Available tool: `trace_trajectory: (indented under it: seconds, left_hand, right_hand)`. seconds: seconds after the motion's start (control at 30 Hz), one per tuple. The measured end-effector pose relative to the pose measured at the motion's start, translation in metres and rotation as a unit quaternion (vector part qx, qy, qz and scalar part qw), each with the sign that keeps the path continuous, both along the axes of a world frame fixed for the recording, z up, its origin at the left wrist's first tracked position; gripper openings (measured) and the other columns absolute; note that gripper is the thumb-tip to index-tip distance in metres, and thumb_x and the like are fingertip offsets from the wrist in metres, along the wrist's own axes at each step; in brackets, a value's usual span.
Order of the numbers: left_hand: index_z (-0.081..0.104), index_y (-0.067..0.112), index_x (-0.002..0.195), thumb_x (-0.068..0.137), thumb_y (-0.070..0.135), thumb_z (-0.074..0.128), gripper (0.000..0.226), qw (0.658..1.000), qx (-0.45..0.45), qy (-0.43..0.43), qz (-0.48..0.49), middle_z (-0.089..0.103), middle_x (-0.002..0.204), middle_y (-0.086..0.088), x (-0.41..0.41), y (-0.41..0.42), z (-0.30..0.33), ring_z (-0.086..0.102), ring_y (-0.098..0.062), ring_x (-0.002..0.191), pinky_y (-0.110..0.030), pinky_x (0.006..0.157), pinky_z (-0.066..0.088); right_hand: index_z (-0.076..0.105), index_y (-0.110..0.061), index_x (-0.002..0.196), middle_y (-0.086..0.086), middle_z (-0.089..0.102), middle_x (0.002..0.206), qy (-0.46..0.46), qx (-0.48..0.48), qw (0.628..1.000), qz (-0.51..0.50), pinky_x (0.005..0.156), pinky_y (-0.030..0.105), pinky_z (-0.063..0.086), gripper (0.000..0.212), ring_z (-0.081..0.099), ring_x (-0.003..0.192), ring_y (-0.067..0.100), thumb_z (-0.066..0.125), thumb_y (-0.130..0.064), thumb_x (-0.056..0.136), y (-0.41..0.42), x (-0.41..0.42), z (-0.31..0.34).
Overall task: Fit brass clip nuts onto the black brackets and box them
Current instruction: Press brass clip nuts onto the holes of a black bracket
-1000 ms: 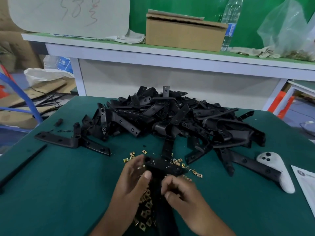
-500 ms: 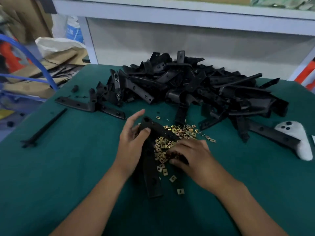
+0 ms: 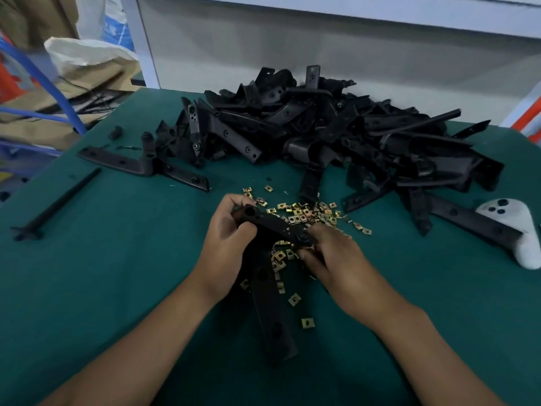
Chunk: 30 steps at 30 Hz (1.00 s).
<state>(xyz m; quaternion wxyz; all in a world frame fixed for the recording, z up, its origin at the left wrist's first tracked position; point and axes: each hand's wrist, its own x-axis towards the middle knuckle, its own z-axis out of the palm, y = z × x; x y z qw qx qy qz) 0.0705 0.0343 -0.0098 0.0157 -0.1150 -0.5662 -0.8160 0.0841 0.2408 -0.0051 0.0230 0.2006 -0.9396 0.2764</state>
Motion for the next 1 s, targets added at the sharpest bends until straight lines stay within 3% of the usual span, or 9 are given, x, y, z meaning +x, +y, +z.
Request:
trace_trajectory:
  seconds: [0.1,0.17,0.27,0.33,0.43,0.57,0.63,0.8,1.0]
  left_hand:
    - [0.043,0.010,0.094,0.080,0.017,0.057,0.020,0.999,-0.024,0.029,-0.015,0.048,0.076,-0.001,0.001,0.001,-0.002,0.047,-0.012,0.063,-0.022,0.056,0.047]
    - [0.042,0.009,0.095,0.082,0.015,0.057,0.020,0.998,-0.039,0.041,-0.022,0.045,0.078,-0.003,0.002,0.004,-0.003,0.045,-0.013,0.064,-0.022,0.057,0.046]
    - [0.044,0.013,0.096,0.083,0.015,0.060,0.021,0.997,-0.061,0.052,-0.025,0.047,0.078,0.004,0.003,0.008,-0.003,0.047,-0.006,0.065,-0.019,0.057,0.046]
    - [0.045,0.018,0.097,0.083,0.021,0.064,0.024,0.995,-0.079,0.051,-0.025,0.049,0.081,0.004,0.005,0.010,-0.002,0.049,-0.006,0.068,-0.019,0.060,0.047]
    - [0.044,0.017,0.099,0.082,0.023,0.068,0.029,0.995,-0.081,0.047,-0.031,0.051,0.082,-0.002,0.007,0.010,0.000,0.052,-0.009,0.067,-0.022,0.060,0.049]
    - [0.046,0.020,0.099,0.082,0.024,0.069,0.029,0.994,-0.091,0.051,-0.040,0.049,0.083,-0.013,0.009,0.012,0.002,0.050,-0.015,0.070,-0.026,0.060,0.049]
    - [0.047,0.021,0.099,0.081,0.024,0.069,0.029,0.993,-0.100,0.053,-0.038,0.049,0.084,-0.016,0.009,0.012,0.002,0.050,-0.016,0.071,-0.027,0.061,0.049]
    - [0.046,0.018,0.101,0.082,0.022,0.069,0.030,0.993,-0.097,0.056,-0.030,0.054,0.083,-0.004,0.009,0.012,0.003,0.053,-0.011,0.066,-0.024,0.057,0.050]
    - [0.044,0.015,0.103,0.082,0.021,0.068,0.032,0.993,-0.101,0.056,-0.039,0.051,0.087,-0.019,0.011,0.013,0.003,0.051,-0.016,0.068,-0.026,0.058,0.050]
  right_hand:
    - [0.055,-0.032,0.127,-0.022,0.058,0.116,0.019,-0.068,0.997,-0.012,0.088,0.005,0.038,0.032,0.051,0.111,-0.009,0.061,-0.016,0.100,0.005,-0.002,0.005]
    - [0.066,-0.027,0.122,-0.021,0.065,0.110,0.033,-0.132,0.990,-0.026,0.086,0.006,0.040,0.026,0.058,0.105,-0.005,0.061,-0.013,0.100,0.006,-0.005,0.008]
    - [0.068,-0.026,0.109,-0.015,0.070,0.097,-0.093,-0.327,0.938,-0.063,0.077,0.013,0.048,0.015,0.062,0.088,-0.002,0.062,-0.017,0.099,0.002,-0.008,0.013]
    - [0.067,-0.024,0.107,-0.010,0.072,0.093,-0.147,-0.387,0.908,-0.061,0.073,0.015,0.051,0.013,0.064,0.085,-0.001,0.062,-0.016,0.099,0.004,-0.009,0.014]
    - [0.068,-0.025,0.107,-0.017,0.067,0.086,-0.170,-0.415,0.893,-0.028,0.075,0.014,0.048,0.011,0.061,0.083,-0.002,0.063,-0.019,0.099,0.009,-0.010,0.015]
    - [0.074,-0.032,0.104,-0.008,0.062,0.086,-0.207,-0.468,0.859,-0.017,0.076,0.021,0.049,0.016,0.059,0.085,0.008,0.065,-0.026,0.092,0.011,-0.011,0.017]
    - [0.076,-0.031,0.105,-0.009,0.062,0.084,-0.207,-0.458,0.864,-0.015,0.075,0.019,0.050,0.017,0.059,0.084,0.009,0.066,-0.027,0.092,0.011,-0.011,0.017]
    - [0.075,-0.031,0.093,-0.010,0.071,0.082,-0.205,-0.467,0.860,-0.011,0.073,0.015,0.051,0.011,0.066,0.082,0.007,0.072,-0.022,0.088,0.011,-0.009,0.020]
    - [0.077,-0.026,0.086,-0.016,0.066,0.064,-0.195,-0.467,0.863,-0.012,0.061,0.010,0.047,0.010,0.059,0.063,-0.003,0.074,-0.016,0.088,0.012,-0.009,0.020]
